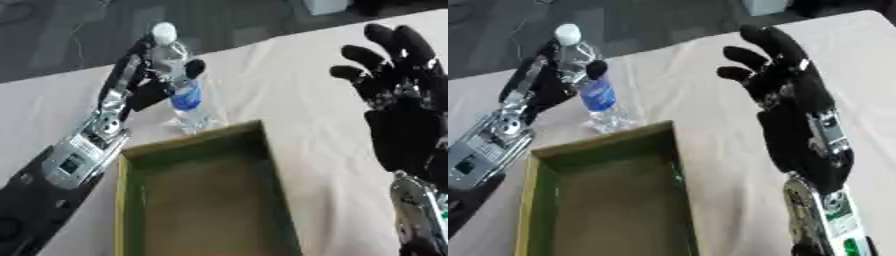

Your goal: Pick up objects on the table and place them in the box.

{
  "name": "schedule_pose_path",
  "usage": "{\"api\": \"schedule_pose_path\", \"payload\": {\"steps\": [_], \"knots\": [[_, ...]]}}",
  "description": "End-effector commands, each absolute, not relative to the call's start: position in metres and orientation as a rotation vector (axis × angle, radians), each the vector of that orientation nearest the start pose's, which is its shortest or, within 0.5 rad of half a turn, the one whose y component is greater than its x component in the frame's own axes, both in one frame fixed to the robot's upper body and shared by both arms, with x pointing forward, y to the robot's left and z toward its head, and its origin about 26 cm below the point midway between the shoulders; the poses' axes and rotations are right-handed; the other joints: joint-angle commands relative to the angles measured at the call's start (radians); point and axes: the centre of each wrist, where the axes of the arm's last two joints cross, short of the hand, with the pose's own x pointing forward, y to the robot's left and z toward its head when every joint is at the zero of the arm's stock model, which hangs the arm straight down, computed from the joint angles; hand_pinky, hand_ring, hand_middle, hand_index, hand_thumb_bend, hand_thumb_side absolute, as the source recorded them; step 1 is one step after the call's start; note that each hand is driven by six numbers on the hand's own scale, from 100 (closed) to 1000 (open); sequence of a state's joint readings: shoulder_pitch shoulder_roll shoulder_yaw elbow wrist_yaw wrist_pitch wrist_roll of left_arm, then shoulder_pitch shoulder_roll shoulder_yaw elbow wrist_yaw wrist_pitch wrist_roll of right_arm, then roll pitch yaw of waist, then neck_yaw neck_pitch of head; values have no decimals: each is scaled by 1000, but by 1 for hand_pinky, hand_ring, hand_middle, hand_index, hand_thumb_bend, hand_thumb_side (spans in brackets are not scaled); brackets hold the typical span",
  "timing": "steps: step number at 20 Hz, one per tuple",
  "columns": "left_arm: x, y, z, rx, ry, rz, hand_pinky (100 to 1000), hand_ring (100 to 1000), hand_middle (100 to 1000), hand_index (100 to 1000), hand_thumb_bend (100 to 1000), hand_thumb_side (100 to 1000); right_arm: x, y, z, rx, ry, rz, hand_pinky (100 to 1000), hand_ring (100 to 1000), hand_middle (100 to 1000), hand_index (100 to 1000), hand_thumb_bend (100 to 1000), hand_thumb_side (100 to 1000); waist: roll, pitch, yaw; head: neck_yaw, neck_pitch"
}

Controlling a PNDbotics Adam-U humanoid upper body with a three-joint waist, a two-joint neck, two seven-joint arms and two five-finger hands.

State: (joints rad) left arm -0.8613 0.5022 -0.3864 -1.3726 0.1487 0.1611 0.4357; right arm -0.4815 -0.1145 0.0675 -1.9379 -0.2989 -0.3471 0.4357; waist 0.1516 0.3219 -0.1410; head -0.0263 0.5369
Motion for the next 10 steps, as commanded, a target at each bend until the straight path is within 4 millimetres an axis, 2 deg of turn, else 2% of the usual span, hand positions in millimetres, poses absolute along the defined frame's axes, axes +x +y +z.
{"api": "schedule_pose_path", "payload": {"steps": [1, 10], "knots": [[423, 204, 237, 397, -2071, -271, 697, 687, 1000, 923, 800, 671, 318, -188, 231, -817, 3243, -802, 820, 866, 900, 937, 100, 828, -7, -14, -2, -7, 3], [426, 198, 235, 337, -2123, -136, 662, 659, 1000, 914, 825, 634, 317, -187, 233, -822, 3234, -799, 820, 866, 900, 936, 100, 826, -8, -7, -9, -1, 1]]}}
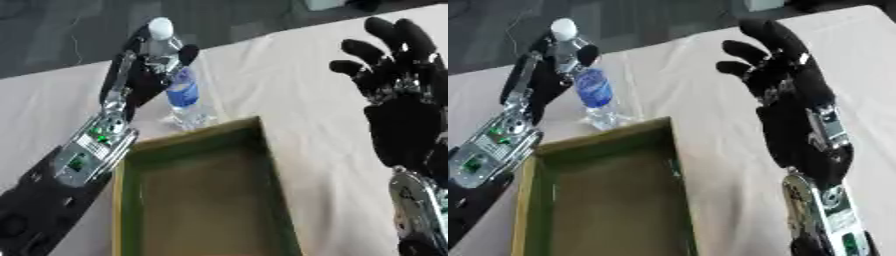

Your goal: Pick up objects on the table and place them in the box.

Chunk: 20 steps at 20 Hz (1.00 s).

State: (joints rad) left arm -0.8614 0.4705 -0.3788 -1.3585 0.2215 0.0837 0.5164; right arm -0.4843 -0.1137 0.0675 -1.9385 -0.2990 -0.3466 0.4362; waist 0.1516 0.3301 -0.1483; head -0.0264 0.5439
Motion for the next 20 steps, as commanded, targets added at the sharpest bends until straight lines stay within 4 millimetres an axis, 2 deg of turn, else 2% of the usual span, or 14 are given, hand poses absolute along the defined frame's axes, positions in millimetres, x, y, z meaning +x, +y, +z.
{"api": "schedule_pose_path", "payload": {"steps": [1, 10, 13, 15, 19, 20], "knots": [[426, 197, 234, 338, -2127, -126, 661, 658, 1000, 913, 824, 633, 317, -186, 234, -824, 3233, -798, 820, 866, 900, 936, 100, 826, -8, -14, -2, 1, -7], [430, 185, 225, 350, -2139, -124, 654, 651, 1000, 904, 822, 615, 316, -184, 236, -832, 3221, -795, 821, 867, 900, 936, 100, 825, -10, -6, -13, 28, -19], [431, 184, 222, 398, -2138, -148, 627, 616, 1000, 886, 809, 580, 316, -184, 236, -834, 3220, -795, 821, 867, 900, 936, 100, 825, -10, -5, -13, 34, -24], [431, 181, 221, 441, -2141, -150, 540, 529, 964, 847, 791, 530, 316, -184, 236, -835, 3218, -796, 821, 867, 899, 935, 100, 826, -10, -4, -13, 37, -29], [431, 175, 218, 501, -2150, -131, 467, 471, 914, 795, 742, 460, 316, -183, 237, -838, 3215, -795, 822, 867, 899, 935, 100, 824, -11, -2, -15, 44, -38], [431, 174, 218, 512, -2153, -123, 421, 439, 885, 760, 706, 427, 316, -183, 237, -838, 3215, -796, 822, 867, 899, 935, 100, 824, -11, -1, -15, 46, -40]]}}
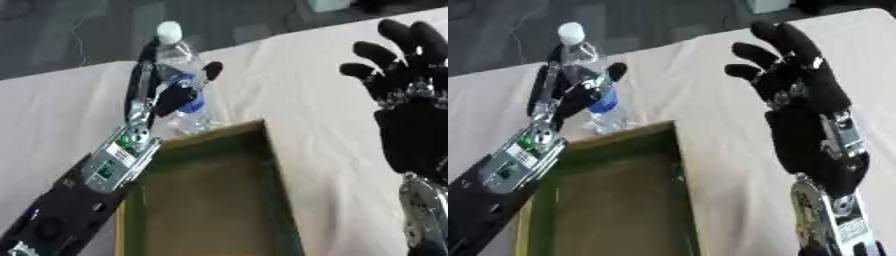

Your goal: Pick up objects on the table and place them in the box.

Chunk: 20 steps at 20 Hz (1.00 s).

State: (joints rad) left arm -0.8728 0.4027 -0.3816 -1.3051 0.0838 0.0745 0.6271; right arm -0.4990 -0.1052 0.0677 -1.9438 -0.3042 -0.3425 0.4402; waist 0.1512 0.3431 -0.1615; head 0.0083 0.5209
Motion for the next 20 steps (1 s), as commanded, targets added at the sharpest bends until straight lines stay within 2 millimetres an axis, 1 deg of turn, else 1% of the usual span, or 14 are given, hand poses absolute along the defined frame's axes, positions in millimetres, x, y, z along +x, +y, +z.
{"api": "schedule_pose_path", "payload": {"steps": [1, 2, 3, 4, 5, 6, 7, 8, 9, 10, 12, 14, 20], "knots": [[430, 172, 218, 525, -2156, -112, 421, 439, 885, 760, 706, 427, 316, -183, 237, -839, 3214, -796, 822, 867, 899, 935, 100, 824, -11, -14, -2, 12, -18], [430, 171, 219, 539, -2161, -96, 307, 379, 826, 697, 662, 404, 316, -183, 237, -839, 3214, -796, 822, 867, 899, 935, 100, 822, -11, -13, -2, 14, -19], [430, 170, 220, 549, -2167, -77, 237, 353, 808, 678, 654, 399, 316, -183, 237, -840, 3214, -797, 822, 867, 899, 935, 100, 822, -11, -13, -2, 15, -20], [429, 169, 221, 558, -2175, -55, 100, 276, 760, 636, 649, 392, 316, -183, 237, -841, 3213, -797, 822, 867, 899, 934, 100, 821, -11, -12, -3, 17, -21], [429, 167, 221, 568, -2183, -29, 100, 207, 695, 586, 657, 388, 316, -183, 237, -843, 3211, -797, 822, 867, 899, 934, 100, 821, -11, -11, -3, 19, -23], [428, 166, 222, 576, -2190, 4, 100, 172, 653, 552, 665, 383, 316, -182, 238, -845, 3210, -797, 822, 867, 898, 934, 100, 820, -11, -11, -4, 21, -25], [428, 164, 223, 584, -2197, 35, 100, 180, 661, 559, 665, 383, 316, -182, 238, -846, 3209, -797, 822, 867, 899, 934, 100, 821, -11, -10, -5, 24, -27], [428, 163, 223, 595, -2202, 59, 100, 114, 587, 483, 678, 361, 316, -182, 238, -848, 3207, -797, 821, 866, 897, 933, 100, 821, -11, -10, -6, 26, -29], [429, 162, 222, 609, -2208, 82, 100, 114, 587, 483, 678, 361, 315, -181, 238, -849, 3207, -796, 821, 866, 897, 933, 100, 821, -11, -9, -7, 29, -32], [429, 160, 222, 620, -2214, 100, 100, 100, 528, 406, 669, 364, 315, -181, 239, -850, 3207, -795, 820, 866, 896, 932, 100, 820, -11, -9, -8, 32, -35], [428, 158, 222, 636, -2223, 122, 100, 100, 498, 356, 653, 366, 315, -181, 239, -850, 3207, -795, 819, 865, 895, 931, 100, 819, -11, -9, -9, 38, -40], [427, 155, 222, 634, -2233, 125, 100, 100, 492, 339, 645, 372, 315, -181, 239, -850, 3208, -795, 819, 865, 895, 931, 100, 819, -11, -9, -9, 45, -45], [423, 150, 223, 611, -2250, 101, 100, 100, 502, 347, 626, 396, 316, -182, 239, -844, 3214, -789, 817, 864, 893, 929, 100, 817, -14, -12, -9, 59, -54]]}}
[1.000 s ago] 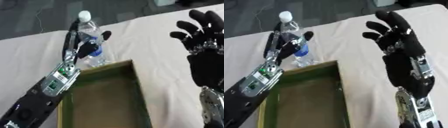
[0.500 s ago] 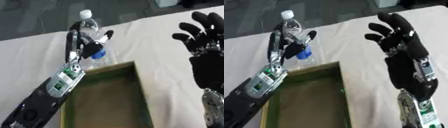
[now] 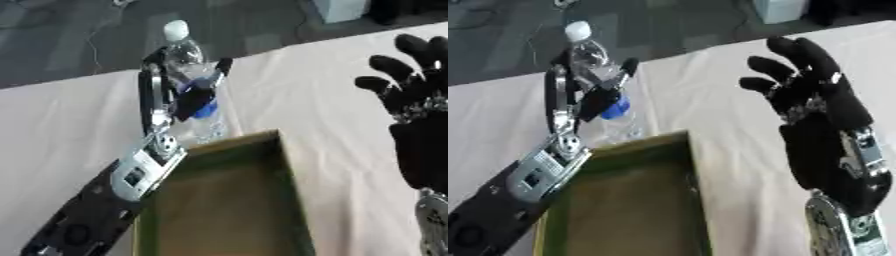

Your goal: Pick up objects on the table and place them in the box.

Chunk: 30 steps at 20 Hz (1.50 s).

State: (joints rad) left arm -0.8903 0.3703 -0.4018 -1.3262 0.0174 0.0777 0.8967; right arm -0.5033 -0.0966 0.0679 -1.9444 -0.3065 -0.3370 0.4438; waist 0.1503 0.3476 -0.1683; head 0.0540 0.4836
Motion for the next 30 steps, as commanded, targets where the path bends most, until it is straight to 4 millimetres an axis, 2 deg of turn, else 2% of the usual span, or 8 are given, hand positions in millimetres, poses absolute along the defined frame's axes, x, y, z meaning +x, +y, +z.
{"api": "schedule_pose_path", "payload": {"steps": [1, 6, 12, 13, 14, 16, 23, 30], "knots": [[422, 149, 224, 608, -2256, 93, 100, 100, 502, 346, 625, 398, 316, -182, 239, -843, 3215, -788, 817, 864, 893, 929, 100, 817, -13, -18, -1, 15, -17], [409, 154, 244, 592, -2284, 34, 100, 100, 507, 359, 628, 399, 316, -184, 236, -828, 3230, -787, 816, 864, 893, 928, 100, 818, -13, -27, 6, 7, -5], [370, 172, 283, 572, -2303, -85, 100, 100, 533, 376, 624, 418, 317, -190, 230, -799, 3265, -790, 817, 864, 892, 928, 100, 816, -9, -47, 30, -31, 26], [364, 174, 289, 576, -2307, -107, 100, 100, 539, 377, 609, 448, 317, -190, 229, -795, 3269, -791, 817, 864, 892, 928, 100, 816, -9, -50, 34, -36, 30], [358, 176, 293, 579, -2309, -123, 100, 100, 537, 377, 627, 415, 318, -191, 229, -793, 3272, -791, 817, 864, 892, 928, 100, 816, -9, -52, 36, -38, 32], [350, 180, 301, 600, -2312, -150, 100, 100, 547, 377, 633, 412, 318, -191, 228, -789, 3277, -791, 816, 864, 892, 928, 100, 819, -10, -56, 41, -43, 35], [334, 189, 314, 607, -2305, -192, 100, 100, 544, 380, 626, 429, 318, -192, 226, -783, 3288, -789, 816, 864, 892, 927, 100, 819, -11, -66, 51, -49, 38], [305, 187, 321, 394, -2312, -120, 100, 100, 503, 382, 597, 454, 318, -193, 225, -781, 3289, -788, 816, 864, 891, 927, 100, 820, -14, -66, 61, -60, 43]]}}
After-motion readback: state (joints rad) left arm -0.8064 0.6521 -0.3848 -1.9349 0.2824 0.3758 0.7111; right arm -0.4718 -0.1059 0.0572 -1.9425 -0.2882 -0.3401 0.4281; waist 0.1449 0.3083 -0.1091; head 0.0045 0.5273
